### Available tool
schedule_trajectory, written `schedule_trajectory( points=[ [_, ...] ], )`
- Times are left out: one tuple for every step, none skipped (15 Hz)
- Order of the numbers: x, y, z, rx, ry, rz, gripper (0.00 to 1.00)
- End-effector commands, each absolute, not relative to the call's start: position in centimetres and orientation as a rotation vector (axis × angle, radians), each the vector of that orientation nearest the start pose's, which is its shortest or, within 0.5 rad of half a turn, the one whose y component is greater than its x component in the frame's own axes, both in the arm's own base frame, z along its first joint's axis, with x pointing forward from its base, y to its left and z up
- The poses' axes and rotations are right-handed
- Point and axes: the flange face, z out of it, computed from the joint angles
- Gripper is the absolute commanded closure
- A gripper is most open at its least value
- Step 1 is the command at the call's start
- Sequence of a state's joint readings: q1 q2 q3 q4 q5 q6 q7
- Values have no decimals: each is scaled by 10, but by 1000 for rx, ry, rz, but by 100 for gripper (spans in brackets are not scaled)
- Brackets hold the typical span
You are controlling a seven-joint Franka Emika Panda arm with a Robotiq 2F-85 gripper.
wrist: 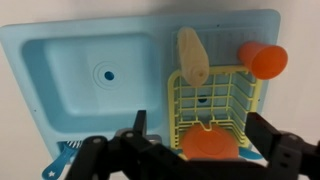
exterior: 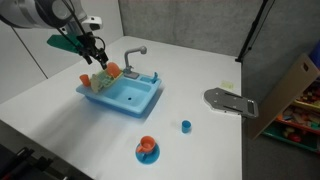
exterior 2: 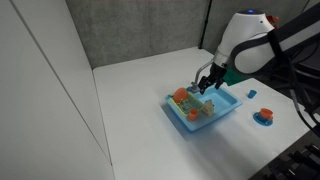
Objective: Put the white bottle on the sink
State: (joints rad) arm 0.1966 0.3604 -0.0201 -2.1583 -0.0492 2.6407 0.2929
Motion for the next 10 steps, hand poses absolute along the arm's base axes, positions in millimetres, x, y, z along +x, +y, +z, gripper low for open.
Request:
schedule_trajectory(
  points=[
    [568,91,276,-3173,131,-204,0],
    [567,87,284,-3184,123,-198,0],
    [564,84,291,-3196,111,-188,0],
    [561,81,299,-3207,102,-179,0],
    [559,78,305,-3217,92,-168,0],
    [555,75,312,-3223,78,-143,0],
    [551,71,318,-3226,67,-115,0],
    [547,68,323,-3225,60,-88,0],
    [542,64,328,-3223,52,-62,0],
    [538,60,333,-3220,43,-43,0]
  ],
)
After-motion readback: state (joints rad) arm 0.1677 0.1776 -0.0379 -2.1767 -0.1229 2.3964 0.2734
